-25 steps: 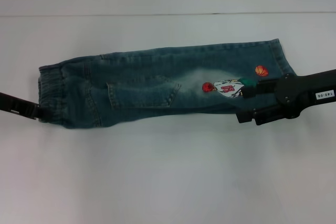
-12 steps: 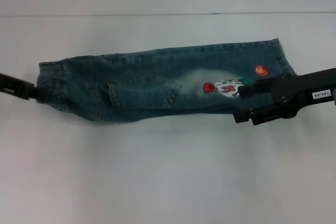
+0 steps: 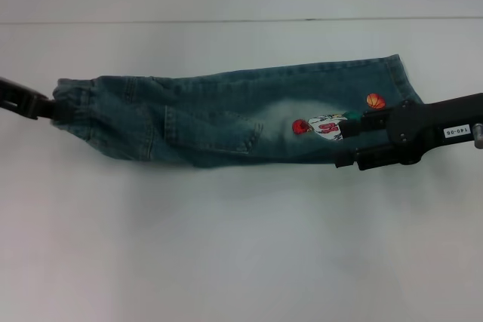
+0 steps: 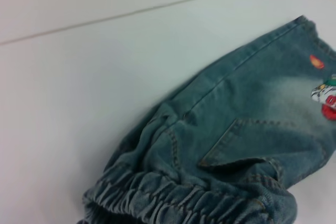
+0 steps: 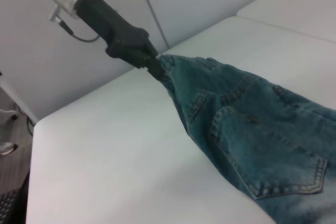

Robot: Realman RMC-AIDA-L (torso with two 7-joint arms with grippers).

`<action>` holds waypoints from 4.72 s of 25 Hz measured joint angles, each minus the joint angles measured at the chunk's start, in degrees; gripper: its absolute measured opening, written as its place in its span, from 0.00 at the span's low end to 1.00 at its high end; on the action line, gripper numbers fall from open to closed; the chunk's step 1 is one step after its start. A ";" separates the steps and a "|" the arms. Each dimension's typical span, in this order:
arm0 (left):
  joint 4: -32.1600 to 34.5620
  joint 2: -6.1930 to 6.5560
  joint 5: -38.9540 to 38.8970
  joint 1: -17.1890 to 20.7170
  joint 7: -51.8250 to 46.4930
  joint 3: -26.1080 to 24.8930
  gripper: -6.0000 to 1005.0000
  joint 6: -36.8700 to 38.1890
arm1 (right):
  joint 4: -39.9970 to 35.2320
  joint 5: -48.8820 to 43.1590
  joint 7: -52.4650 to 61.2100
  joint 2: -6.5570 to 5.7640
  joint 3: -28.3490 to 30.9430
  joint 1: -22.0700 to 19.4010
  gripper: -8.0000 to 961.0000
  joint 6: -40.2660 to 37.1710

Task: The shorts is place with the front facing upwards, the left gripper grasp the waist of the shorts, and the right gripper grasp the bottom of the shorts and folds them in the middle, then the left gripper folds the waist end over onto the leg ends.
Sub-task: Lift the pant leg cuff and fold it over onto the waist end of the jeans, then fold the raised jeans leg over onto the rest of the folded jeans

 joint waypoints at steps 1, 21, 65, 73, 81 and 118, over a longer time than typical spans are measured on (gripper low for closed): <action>0.16 0.10 -0.28 -0.13 -0.02 0.00 0.05 0.27 | 0.01 0.01 -0.17 0.00 0.00 0.03 0.93 0.00; 1.06 0.74 -1.09 -1.96 -0.37 0.36 0.05 2.32 | 0.13 -0.22 -1.67 0.05 -0.88 0.75 0.11 -0.03; 0.77 3.80 -20.68 -7.23 -0.51 -1.45 0.05 7.88 | 39.45 30.25 -35.69 8.58 0.01 18.12 0.02 51.98; 0.60 3.80 -21.13 -7.85 -1.02 -1.33 0.05 8.23 | 45.67 27.85 -35.81 8.82 0.60 20.99 0.02 47.92; -0.73 3.86 -21.84 -8.27 -1.03 -1.04 0.05 8.15 | 51.26 25.56 -36.88 8.83 2.83 24.74 0.02 45.96; -4.66 -0.28 -22.62 -9.94 1.81 -0.54 0.05 4.60 | 31.34 -1.45 -35.10 6.97 44.18 6.83 0.02 42.51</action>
